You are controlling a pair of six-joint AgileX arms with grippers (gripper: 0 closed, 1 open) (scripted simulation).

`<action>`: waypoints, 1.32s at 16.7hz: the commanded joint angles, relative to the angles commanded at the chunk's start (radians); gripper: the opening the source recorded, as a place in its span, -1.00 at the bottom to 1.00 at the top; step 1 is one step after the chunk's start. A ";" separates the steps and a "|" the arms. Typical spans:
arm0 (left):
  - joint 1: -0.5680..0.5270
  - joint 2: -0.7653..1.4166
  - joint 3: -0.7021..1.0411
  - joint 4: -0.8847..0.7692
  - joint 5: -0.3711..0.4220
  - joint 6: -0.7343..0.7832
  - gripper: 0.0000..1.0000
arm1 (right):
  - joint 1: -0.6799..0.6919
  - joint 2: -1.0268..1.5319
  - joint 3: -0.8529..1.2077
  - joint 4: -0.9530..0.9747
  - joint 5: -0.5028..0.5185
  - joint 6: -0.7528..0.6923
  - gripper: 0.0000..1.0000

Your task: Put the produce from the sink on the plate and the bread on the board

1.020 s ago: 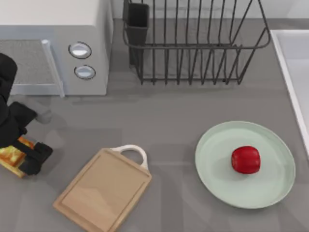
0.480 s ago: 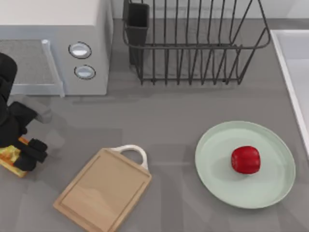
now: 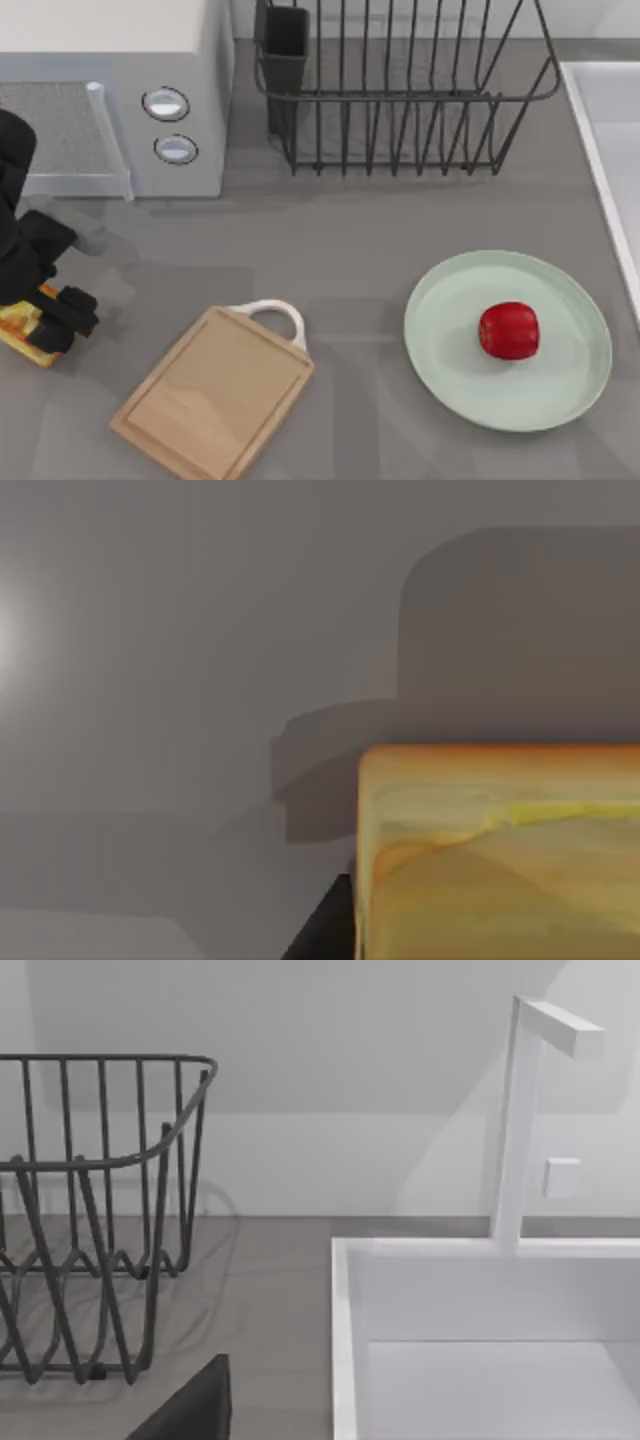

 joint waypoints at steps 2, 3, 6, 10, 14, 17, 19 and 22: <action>0.000 0.000 0.000 0.000 0.000 0.000 -1.00 | 0.000 0.000 0.000 0.000 0.000 0.000 1.00; 0.000 0.000 0.000 0.000 0.000 0.000 -1.00 | 0.000 0.000 0.000 0.000 0.000 0.000 1.00; -0.006 -0.031 0.007 -0.027 0.009 -0.006 -1.00 | 0.000 0.000 0.000 0.000 0.000 0.000 1.00; -0.029 -0.127 0.072 -0.175 0.018 -0.038 -1.00 | 0.000 0.000 0.000 0.000 0.000 0.000 1.00; -0.008 -0.182 0.169 -0.365 0.012 -0.060 -1.00 | 0.000 0.000 0.000 0.000 0.000 0.000 1.00; -0.001 -0.172 0.229 -0.412 0.007 -0.027 -1.00 | 0.000 0.000 0.000 0.000 0.000 0.000 1.00; -0.003 -0.163 0.250 -0.407 0.004 -0.009 -1.00 | 0.000 0.000 0.000 0.000 0.000 0.000 1.00; -0.003 -0.163 0.250 -0.406 0.004 -0.008 -1.00 | 0.000 0.000 0.000 0.000 0.000 0.000 1.00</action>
